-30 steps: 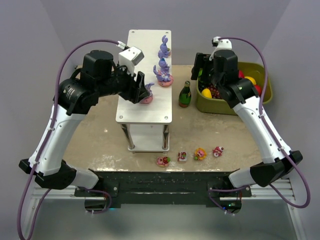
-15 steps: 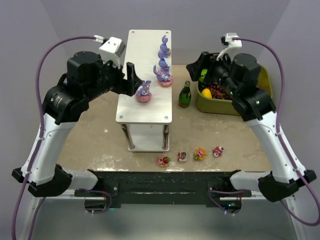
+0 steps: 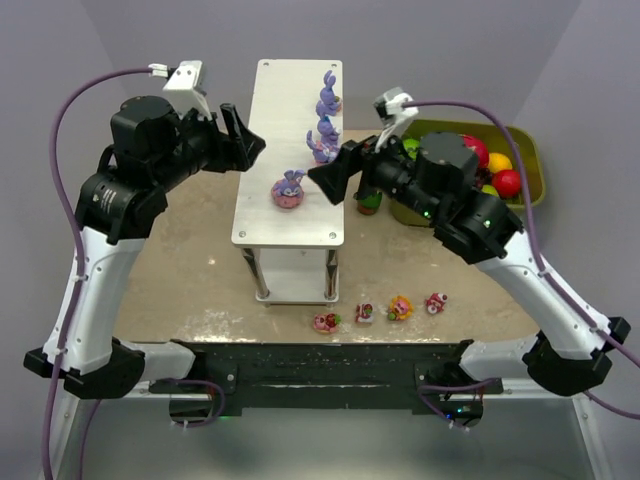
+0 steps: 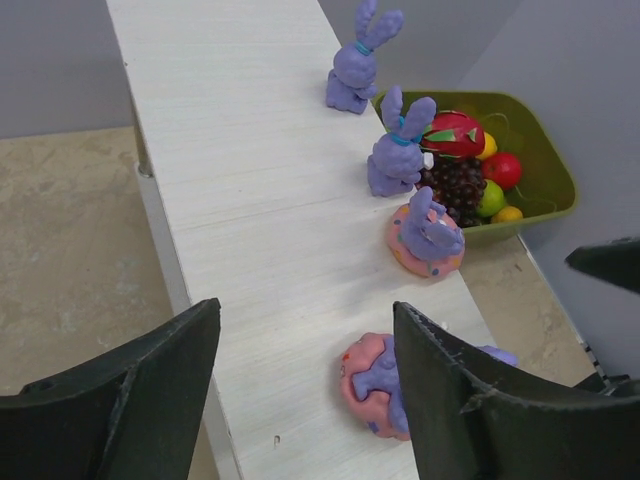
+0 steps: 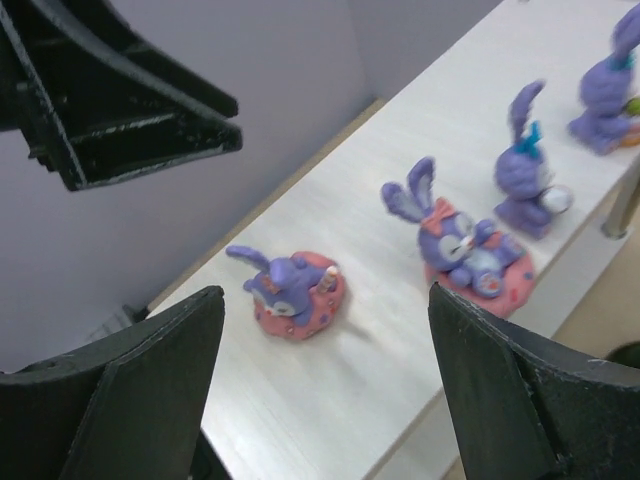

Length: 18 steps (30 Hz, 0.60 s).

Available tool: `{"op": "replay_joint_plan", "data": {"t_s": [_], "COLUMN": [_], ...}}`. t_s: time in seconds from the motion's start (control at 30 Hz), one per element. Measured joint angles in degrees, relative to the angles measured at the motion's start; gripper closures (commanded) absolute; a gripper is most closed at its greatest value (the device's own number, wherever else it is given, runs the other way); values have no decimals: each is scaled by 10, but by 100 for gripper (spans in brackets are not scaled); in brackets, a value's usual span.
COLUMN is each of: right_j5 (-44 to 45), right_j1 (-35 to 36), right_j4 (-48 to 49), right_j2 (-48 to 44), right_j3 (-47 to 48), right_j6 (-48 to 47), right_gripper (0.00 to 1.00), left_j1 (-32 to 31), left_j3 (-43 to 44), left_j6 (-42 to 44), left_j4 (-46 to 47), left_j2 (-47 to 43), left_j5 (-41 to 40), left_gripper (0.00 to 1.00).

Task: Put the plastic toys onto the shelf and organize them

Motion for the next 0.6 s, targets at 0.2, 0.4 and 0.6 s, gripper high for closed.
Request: {"op": "replay_joint_plan", "data": {"t_s": [0.2, 0.4, 0.6], "right_j5": [71, 113, 147], "right_j1": [72, 132, 158], "right_j4": [-36, -45, -60], "right_j2": [18, 20, 58], "right_j3": [-10, -9, 18], "right_j6": [62, 95, 117], "right_gripper": [20, 25, 31], "left_j1": [6, 6, 6], "left_j3": [-40, -59, -69], "left_j6": [-18, -26, -28], "left_j4": [9, 16, 22], "left_j2": [14, 40, 49], "left_j5": [53, 101, 134], "left_gripper": [42, 52, 66]}}
